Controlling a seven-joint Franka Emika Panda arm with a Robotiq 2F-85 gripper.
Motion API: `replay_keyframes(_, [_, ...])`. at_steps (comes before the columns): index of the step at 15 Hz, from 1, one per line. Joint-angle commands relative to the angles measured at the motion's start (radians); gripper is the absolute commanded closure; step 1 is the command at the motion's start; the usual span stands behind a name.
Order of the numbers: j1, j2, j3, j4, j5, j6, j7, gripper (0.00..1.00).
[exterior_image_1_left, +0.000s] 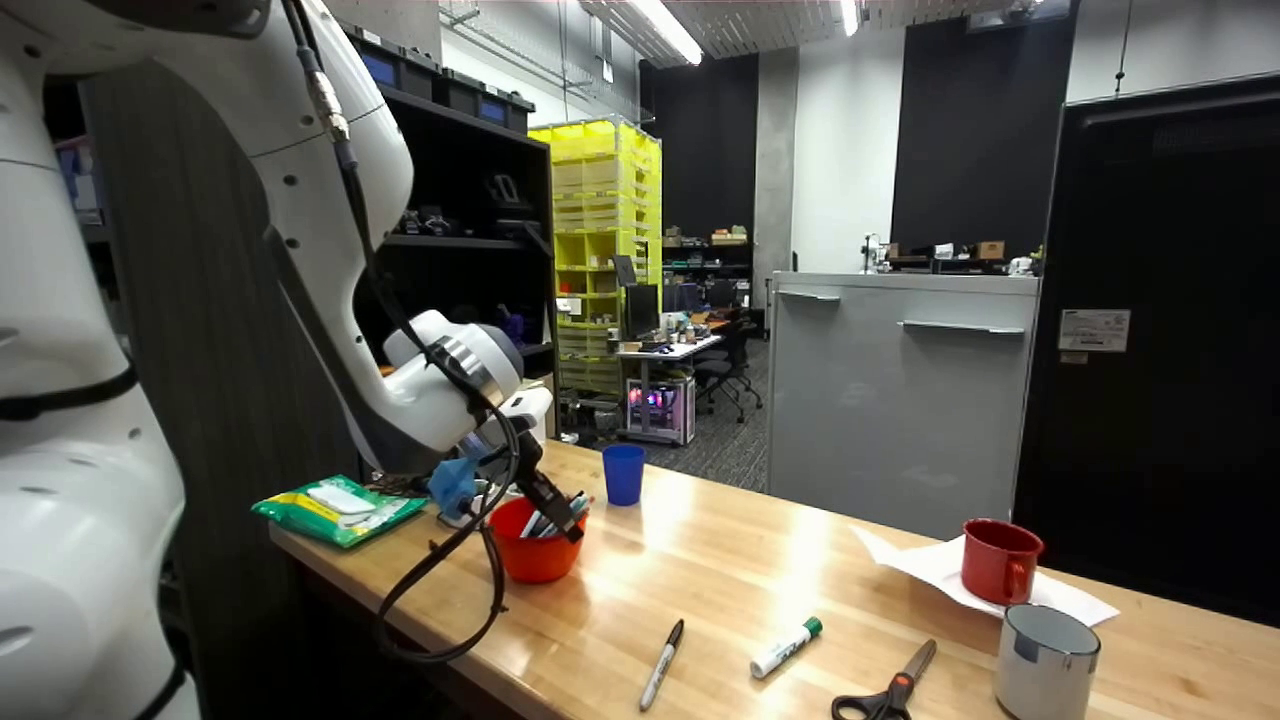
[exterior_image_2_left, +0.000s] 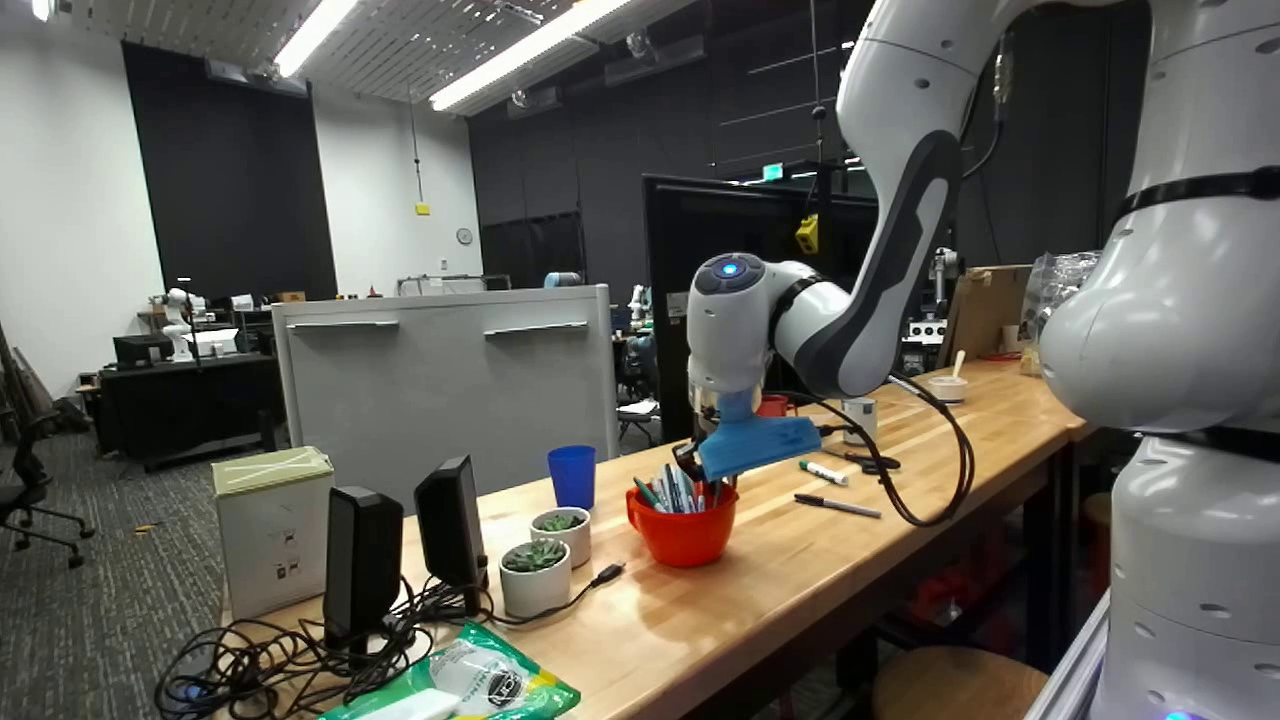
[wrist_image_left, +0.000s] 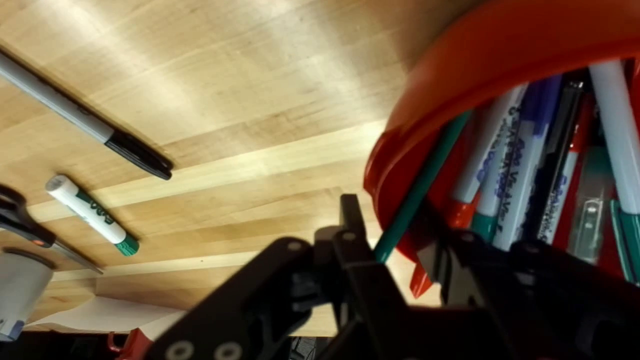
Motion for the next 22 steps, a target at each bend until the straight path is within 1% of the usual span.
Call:
replay_keyframes(1, [-0.006,-0.011,-0.005,-0.003,-0.026,0.01,0.001,0.37])
replay_keyframes(2, [-0.007,-0.01,-0.007,-0.003,-0.027,0.013,-0.003,0.81])
replay_keyframes(3, [-0.007,-0.011,-0.007,-0.003,-0.03,0.013,-0.003,0.77])
replay_keyframes(4, [-0.007,-0.011,-0.007,-0.003,-0.032,0.017,-0.004,0.77])
replay_keyframes(5, [-0.007,-0.01,-0.008,-0.003,-0.031,0.017,-0.006,0.82])
replay_keyframes(7, [-0.008,-0.01,-0.009,-0.003,-0.032,0.019,-0.008,0.98])
replay_keyframes(8, [-0.008,-0.01,-0.009,-0.001,-0.033,0.019,-0.008,1.0])
replay_keyframes(9, [-0.008,-0.01,-0.009,0.001,-0.033,0.021,-0.008,0.95])
replay_keyframes(15, [-0.007,-0.013,-0.01,0.002,-0.036,0.023,-0.008,0.95])
replay_keyframes(17, [-0.008,-0.013,-0.014,0.002,-0.033,0.052,-0.014,0.95])
replay_keyframes(19, [-0.009,0.001,-0.028,0.002,0.001,0.109,-0.053,0.95])
replay_keyframes(22, [-0.008,-0.011,-0.041,0.004,-0.013,0.137,-0.06,0.95])
